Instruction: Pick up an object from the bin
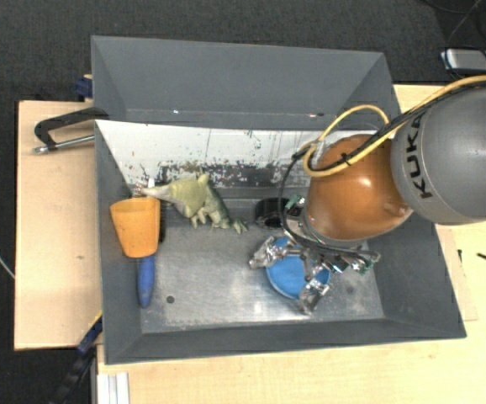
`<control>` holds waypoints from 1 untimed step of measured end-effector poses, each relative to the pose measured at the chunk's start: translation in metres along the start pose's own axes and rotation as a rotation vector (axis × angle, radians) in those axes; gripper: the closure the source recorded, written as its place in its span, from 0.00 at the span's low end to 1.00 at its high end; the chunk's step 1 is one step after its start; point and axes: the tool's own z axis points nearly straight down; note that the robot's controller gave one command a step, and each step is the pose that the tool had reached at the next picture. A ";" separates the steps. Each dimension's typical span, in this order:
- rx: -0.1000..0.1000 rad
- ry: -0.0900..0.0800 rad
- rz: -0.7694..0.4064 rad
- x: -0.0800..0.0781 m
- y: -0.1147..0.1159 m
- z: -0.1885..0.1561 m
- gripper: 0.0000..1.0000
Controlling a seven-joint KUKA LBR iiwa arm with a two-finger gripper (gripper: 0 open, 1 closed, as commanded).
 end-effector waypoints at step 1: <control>0.001 0.000 0.001 0.000 0.000 -0.002 1.00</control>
Offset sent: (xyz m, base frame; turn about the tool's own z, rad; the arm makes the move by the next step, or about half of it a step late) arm 0.0000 0.0000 0.0000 0.0000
